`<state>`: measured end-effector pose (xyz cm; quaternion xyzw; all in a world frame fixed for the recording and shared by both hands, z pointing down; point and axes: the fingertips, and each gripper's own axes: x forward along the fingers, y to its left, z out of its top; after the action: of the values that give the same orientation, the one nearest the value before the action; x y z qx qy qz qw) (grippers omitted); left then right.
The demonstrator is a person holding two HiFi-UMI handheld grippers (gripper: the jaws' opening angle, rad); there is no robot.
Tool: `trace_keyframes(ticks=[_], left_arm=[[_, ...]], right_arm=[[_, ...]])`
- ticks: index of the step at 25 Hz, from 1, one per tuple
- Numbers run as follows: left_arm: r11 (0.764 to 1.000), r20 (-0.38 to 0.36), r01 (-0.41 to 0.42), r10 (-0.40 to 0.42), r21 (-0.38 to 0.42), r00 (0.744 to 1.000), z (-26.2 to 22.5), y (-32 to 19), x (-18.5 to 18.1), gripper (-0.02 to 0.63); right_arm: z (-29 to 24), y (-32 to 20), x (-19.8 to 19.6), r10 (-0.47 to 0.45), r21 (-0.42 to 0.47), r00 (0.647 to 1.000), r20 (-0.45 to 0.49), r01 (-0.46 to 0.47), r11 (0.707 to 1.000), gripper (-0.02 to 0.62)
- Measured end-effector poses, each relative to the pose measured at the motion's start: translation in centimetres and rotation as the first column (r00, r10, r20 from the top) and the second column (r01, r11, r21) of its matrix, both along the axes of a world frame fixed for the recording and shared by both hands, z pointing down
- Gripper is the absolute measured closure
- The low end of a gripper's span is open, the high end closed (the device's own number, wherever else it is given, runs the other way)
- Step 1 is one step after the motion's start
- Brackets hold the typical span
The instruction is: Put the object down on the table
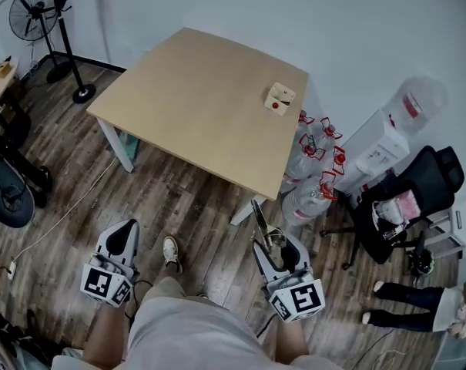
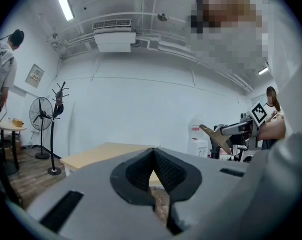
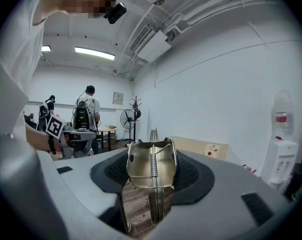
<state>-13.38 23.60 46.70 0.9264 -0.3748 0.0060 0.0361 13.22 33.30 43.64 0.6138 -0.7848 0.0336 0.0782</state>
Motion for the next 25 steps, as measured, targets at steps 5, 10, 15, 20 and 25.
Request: trace_keyframes(ticks=[5, 10, 15, 20, 25], left_arm=[[1.0, -0.029, -0.023, 0.022, -0.022, 0.999, 1.4, -7.1, 1.2, 0.601], [0.999, -0.052, -0.038, 0.038, 0.009, 0.998, -0.8, -17.1, 1.2, 0.601], [0.997, -0.072, -0.077, 0.076, -0.018, 0.995, -0.7, -24.5, 0.3, 0.601], [0.992, -0.084, -0.109, 0.104, -0.059, 0.991, 0.6, -29.3, -0.1, 0.601], [0.984, -0.094, -0.158, 0.151, -0.081, 0.984, 1.3, -30.9, 1.5, 0.601]], right_arm=[[1.0, -6.5, -0.3, 0.001, -0.028, 1.0, 0.002, -0.001, 1.0, 0.374], [-1.3, -16.1, -1.2, -0.021, -0.033, 0.999, -0.045, 0.02, 0.999, 0.374], [-2.5, -23.9, -3.4, -0.019, -0.049, 0.997, -0.071, 0.016, 0.999, 0.374], [-2.3, -28.3, -5.1, -0.014, -0.078, 0.996, -0.087, 0.008, 0.997, 0.374], [-1.5, -30.7, -5.3, -0.015, -0.103, 0.996, -0.092, 0.006, 0.995, 0.374]])
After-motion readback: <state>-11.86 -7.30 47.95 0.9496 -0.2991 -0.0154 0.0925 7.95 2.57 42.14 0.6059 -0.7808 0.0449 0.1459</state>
